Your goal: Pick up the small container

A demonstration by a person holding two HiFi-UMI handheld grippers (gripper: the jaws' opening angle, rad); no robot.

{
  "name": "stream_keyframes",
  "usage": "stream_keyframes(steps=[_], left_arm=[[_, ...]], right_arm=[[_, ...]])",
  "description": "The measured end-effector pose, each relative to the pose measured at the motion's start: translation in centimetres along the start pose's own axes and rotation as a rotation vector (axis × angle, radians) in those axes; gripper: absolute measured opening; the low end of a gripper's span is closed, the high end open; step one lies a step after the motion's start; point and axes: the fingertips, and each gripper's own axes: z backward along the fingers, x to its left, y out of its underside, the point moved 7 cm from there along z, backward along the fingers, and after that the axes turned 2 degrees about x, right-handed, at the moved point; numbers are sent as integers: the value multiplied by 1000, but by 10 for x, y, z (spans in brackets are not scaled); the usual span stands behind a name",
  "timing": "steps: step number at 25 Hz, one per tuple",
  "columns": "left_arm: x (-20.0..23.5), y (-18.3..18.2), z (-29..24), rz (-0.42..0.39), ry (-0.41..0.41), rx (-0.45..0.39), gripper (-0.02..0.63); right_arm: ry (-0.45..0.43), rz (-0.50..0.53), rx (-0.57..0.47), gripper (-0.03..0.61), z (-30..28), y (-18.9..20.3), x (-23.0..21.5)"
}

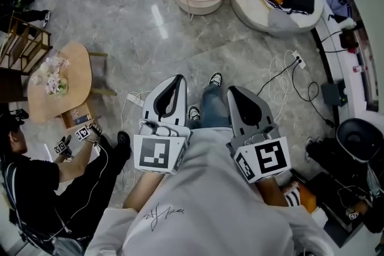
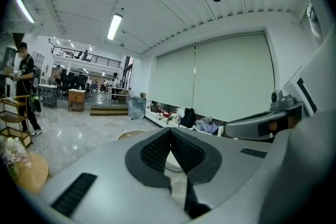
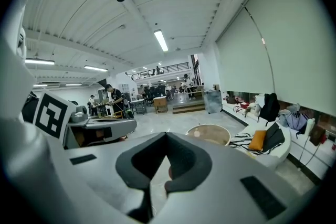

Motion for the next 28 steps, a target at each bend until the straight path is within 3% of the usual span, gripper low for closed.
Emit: stream_keyframes(steps=[18, 28], left_arm=[[31, -47, -155, -27, -29, 49, 18], [46, -68, -230, -27, -86, 62, 17]], right_arm=[[-77, 48, 72, 15, -129, -49, -108], [-149, 11, 161, 15, -197, -66, -169]])
